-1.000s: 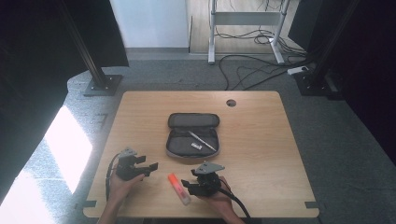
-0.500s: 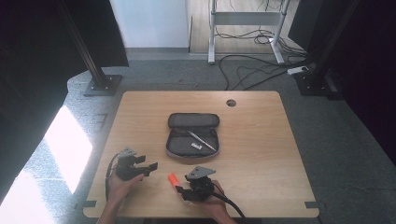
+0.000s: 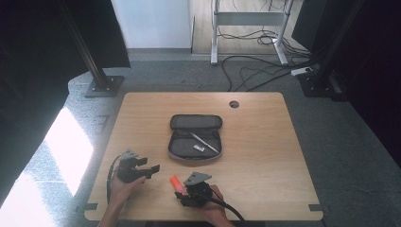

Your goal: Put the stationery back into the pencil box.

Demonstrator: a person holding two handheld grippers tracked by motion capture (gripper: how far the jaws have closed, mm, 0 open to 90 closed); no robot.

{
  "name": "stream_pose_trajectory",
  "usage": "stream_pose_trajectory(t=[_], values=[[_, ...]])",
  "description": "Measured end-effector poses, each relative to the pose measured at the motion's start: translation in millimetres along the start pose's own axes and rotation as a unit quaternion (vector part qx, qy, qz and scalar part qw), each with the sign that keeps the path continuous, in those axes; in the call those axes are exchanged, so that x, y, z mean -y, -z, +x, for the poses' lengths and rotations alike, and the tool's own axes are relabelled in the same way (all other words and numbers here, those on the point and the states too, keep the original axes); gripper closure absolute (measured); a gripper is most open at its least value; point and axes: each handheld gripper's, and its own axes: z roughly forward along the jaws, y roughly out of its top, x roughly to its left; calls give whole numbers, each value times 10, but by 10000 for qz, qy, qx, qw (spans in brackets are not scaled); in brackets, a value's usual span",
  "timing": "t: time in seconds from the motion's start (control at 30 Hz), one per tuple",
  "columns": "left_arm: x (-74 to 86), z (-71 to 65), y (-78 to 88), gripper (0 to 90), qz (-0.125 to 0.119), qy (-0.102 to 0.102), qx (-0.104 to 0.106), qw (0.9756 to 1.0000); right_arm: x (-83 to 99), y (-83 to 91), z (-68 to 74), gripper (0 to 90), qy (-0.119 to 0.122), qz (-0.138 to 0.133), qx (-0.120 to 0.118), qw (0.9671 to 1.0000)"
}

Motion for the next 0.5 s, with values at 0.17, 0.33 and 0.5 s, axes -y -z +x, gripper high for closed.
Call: stream_pose_trajectory(t=[0.17, 0.33, 0.5], values=[[-1, 5, 7, 263, -3, 5, -9, 10000, 10, -29, 32, 487, 90, 69, 64, 9999], [-3, 7, 15, 263, -14, 6, -5, 10000, 9, -31, 52, 521, 170, 77, 184, 9997], [-3, 7, 20, 263, -15, 2, -6, 10000, 12, -30, 72, 589, 273, 90, 316, 9991]])
